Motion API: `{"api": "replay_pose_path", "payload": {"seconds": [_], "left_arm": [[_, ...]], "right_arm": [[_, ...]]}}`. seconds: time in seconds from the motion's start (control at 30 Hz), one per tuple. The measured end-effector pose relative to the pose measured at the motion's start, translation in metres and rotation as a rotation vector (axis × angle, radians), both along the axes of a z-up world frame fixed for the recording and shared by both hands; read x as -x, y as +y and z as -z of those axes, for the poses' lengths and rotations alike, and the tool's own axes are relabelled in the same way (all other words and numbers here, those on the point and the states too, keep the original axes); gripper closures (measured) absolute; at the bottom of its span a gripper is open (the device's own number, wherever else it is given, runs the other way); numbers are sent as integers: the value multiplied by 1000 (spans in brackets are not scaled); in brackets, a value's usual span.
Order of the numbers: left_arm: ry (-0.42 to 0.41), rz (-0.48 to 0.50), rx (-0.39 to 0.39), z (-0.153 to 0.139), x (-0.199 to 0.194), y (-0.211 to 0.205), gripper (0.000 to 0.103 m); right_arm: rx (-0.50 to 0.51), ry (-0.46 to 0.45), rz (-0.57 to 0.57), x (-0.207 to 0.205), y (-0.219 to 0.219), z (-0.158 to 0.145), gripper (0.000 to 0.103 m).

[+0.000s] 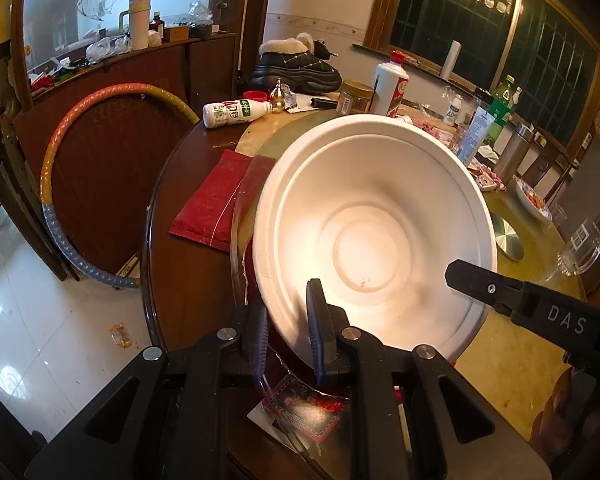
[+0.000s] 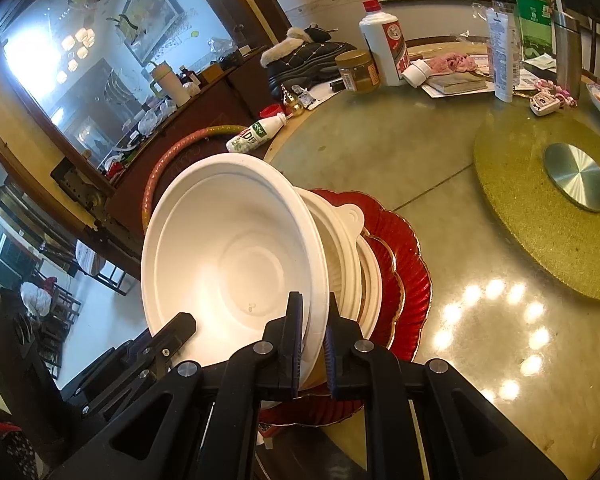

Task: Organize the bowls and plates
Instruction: 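Lower the foam bowl onto the bowl stack with both grippers, then open both grippers and pull them back from the stack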

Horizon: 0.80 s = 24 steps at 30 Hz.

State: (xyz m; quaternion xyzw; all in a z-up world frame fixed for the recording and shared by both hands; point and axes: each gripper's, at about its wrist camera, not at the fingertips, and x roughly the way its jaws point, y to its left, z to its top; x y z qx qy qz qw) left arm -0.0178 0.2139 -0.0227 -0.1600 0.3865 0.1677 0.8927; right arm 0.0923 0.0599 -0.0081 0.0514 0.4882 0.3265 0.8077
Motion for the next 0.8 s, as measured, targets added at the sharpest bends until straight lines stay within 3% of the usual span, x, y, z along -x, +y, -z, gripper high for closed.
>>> {"api": "replay_pose_path", "payload": {"seconds": [0.1,0.2,0.27,0.3,0.33,0.43,0.63,0.8], "left_arm": [[2,2,6,1,0,0,85],[-3,-4,26,1,1,1,72],[-14,-18,41,0,3,3,47],[-24,-28,53,-1,4,5,41],[-41,-40,67,-3,7,7,31],[-78,-76,64,-8,14,9,28],[-122,-103,-91,-25,36,-8,15],[-106,-40,-178,-27,55,-32,11]], "right_arm": [[17,-10,-3,2,2,-2,84],[34,-35,-16,7,6,-5,63],[67,-77,-28,14,11,-10,47],[86,-101,-34,18,13,-14,36],[98,-129,-39,22,13,-18,32],[104,-189,-22,29,10,-32,27],[101,-345,-18,49,-13,-57,15],[97,-355,-97,67,-42,-57,14]]}}
